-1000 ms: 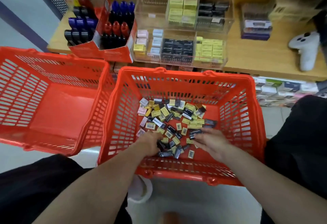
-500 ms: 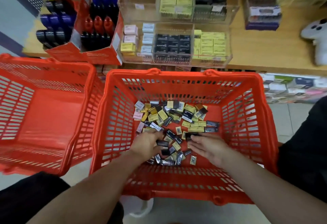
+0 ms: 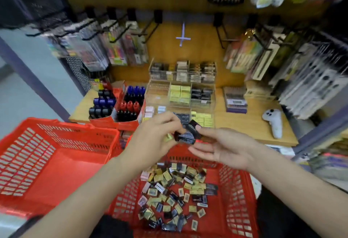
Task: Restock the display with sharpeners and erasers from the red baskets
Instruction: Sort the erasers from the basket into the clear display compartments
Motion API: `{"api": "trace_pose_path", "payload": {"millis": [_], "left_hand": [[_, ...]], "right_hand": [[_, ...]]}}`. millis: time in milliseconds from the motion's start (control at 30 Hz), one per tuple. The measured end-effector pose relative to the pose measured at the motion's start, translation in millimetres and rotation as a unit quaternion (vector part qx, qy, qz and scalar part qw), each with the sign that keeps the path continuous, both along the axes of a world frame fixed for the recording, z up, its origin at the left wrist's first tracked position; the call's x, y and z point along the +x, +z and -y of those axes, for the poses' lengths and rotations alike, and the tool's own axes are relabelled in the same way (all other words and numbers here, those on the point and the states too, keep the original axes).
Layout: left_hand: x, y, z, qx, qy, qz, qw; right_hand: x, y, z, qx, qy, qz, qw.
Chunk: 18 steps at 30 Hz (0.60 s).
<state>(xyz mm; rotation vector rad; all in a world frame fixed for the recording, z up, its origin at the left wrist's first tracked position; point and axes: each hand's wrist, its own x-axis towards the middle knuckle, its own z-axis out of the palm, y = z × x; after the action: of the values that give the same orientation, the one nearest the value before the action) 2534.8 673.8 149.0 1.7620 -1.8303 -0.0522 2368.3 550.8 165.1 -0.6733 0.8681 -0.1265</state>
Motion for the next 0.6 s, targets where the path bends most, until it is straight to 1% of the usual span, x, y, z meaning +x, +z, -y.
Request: {"api": "trace_pose_path", "payload": {"millis": [100,167,233,300,333,367,400,433,467,500,533,600], "left_hand": [[-2.1,14.0,17.6,-0.091,0.004,0.073,0.993],[-3.9,15.1,28.0,-0.133,0.019,0.070,0.988],[-7.3,12.6,33.2,-0.152,0.032,0.042,0.987],[-9.9,10.2,35.5,-0.147,0.040,-0.021,0.988],[-10.1,9.8,37.1,-0.124,0.050,-0.078,0.988],[-9.6,10.2,38.2,-0.081,0.067,-0.147,0.984],[-9.2,10.8,38.7,-0.016,0.084,-0.229,0.970],[-9.7,12.4,39.2,0.059,0.096,-0.326,0.939],[-11.4,14.4,39.9,0.124,0.099,-0.430,0.889],[-13.7,15.5,40.8,0.170,0.092,-0.527,0.828],[-16.2,15.5,42.0,0.190,0.082,-0.602,0.771],[-21.3,16.8,47.1,0.182,0.059,-0.701,0.687]], "right_hand": [[-1.1,23.3,7.1,-0.043,-0.040,0.028,0.998],[0.5,25.6,9.2,-0.085,-0.075,0.046,0.993],[2.5,25.4,10.2,-0.160,-0.076,0.047,0.983],[2.7,23.8,11.4,-0.214,-0.065,0.048,0.973],[2.0,23.3,12.6,-0.224,-0.066,0.053,0.971],[1.0,23.6,14.6,-0.229,-0.070,0.060,0.969],[0.1,23.8,17.3,-0.235,-0.080,0.064,0.967],[-0.9,24.1,20.4,-0.251,-0.092,0.063,0.962],[-2.1,24.3,23.5,-0.279,-0.103,0.056,0.953],[-3.1,24.9,25.6,-0.320,-0.107,0.046,0.940],[-3.5,25.7,26.6,-0.372,-0.104,0.037,0.922],[-3.3,25.9,25.1,-0.490,-0.074,0.020,0.868]]}}
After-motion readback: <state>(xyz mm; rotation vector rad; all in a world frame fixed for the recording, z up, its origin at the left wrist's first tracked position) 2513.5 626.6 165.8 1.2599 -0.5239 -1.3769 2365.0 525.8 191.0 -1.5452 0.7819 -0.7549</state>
